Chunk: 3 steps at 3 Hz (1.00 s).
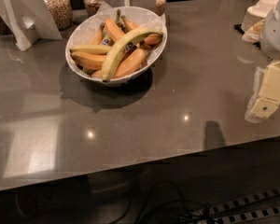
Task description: Pick banana from white bowl
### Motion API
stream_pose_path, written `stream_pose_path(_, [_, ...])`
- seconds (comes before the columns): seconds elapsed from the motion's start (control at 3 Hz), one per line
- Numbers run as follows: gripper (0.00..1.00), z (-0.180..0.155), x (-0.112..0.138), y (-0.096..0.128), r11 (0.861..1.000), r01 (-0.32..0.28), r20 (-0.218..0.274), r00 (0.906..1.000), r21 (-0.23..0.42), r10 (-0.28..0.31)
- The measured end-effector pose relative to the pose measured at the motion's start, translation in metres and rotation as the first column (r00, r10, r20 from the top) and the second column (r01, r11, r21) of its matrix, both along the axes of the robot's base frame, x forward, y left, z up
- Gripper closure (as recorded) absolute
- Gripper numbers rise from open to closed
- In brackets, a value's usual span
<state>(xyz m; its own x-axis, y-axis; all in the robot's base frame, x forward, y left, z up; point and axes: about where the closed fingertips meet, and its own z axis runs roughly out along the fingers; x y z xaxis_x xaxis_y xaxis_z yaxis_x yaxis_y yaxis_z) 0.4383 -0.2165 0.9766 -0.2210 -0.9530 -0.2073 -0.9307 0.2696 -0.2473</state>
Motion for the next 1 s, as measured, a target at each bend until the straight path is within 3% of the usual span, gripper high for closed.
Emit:
stream_pose_path(0.33, [0.00, 0.002, 0.002, 0.002, 1.000, -0.005, 0.010, 0.9999, 0.003, 0.005])
stream_pose_path(0.67, [0.00, 0.011, 0.019, 0.017, 0.997, -0.073, 0.079, 0.9944, 0.025, 0.071])
stream_pose_path(1.0, [0.00, 0.018, 0.049, 0.037, 0.982, -0.176, 0.175, 0.9709, 0.061, 0.163])
